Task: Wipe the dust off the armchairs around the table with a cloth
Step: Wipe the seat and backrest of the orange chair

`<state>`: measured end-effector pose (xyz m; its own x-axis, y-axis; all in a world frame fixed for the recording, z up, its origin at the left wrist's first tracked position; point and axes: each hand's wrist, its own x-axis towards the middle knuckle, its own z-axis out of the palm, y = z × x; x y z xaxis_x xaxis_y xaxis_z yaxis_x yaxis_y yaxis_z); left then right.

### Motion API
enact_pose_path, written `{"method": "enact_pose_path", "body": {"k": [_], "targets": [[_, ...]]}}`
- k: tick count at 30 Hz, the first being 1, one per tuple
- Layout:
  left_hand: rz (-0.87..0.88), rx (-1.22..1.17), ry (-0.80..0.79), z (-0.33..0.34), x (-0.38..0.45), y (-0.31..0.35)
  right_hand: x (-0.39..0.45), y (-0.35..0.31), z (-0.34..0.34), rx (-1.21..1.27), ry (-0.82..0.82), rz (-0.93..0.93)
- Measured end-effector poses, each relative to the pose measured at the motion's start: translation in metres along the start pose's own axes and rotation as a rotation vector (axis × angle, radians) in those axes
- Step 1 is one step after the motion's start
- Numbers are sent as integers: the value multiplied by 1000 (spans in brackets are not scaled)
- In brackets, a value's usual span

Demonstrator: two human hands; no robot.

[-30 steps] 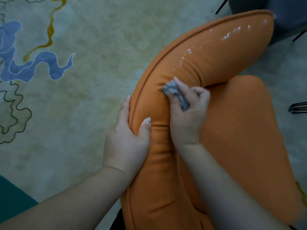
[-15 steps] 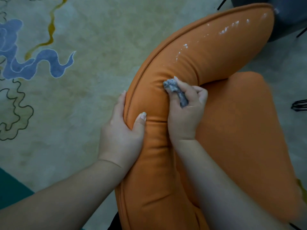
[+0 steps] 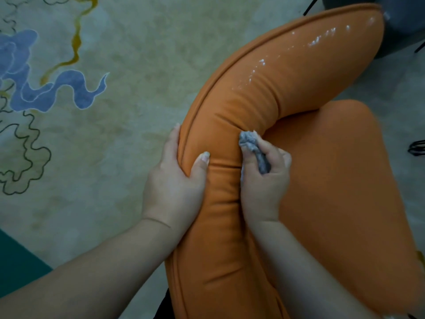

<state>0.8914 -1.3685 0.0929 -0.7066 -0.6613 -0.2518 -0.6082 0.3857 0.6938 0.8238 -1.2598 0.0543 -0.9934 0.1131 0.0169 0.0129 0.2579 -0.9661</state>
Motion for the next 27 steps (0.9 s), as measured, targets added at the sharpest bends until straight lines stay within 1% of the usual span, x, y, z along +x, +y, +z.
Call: {"method": "enact_pose_path", "body": {"k": [5, 9, 11, 13, 16, 18, 21, 23, 25, 27], "targets": [[-41, 122, -89, -6, 15, 16, 28, -9, 2, 65, -11, 28], [39, 139, -158, 2, 71, 42, 35, -18, 9, 95, -2, 28], [54, 170, -160, 9, 94, 57, 45, -22, 12, 89, 10, 30], [68, 194, -110, 15, 105, 62, 71, -24, 17, 65, 52, 8], [95, 201, -11, 20, 103, 58, 118, -30, 29, 14, 53, -40], [88, 204, 10, 21, 100, 56, 132, -31, 36, -35, 16, -101], [62, 219, 21, 22, 100, 57, 113, -21, 40, -159, -14, -269], [45, 225, 20, 22, 100, 57, 92, -17, 37, -194, -46, -358], [31, 221, 15, 22, 100, 58, 92, -17, 35, -213, -73, -409], [31, 213, 12, 22, 101, 58, 117, -20, 40, -253, -40, -397]]}}
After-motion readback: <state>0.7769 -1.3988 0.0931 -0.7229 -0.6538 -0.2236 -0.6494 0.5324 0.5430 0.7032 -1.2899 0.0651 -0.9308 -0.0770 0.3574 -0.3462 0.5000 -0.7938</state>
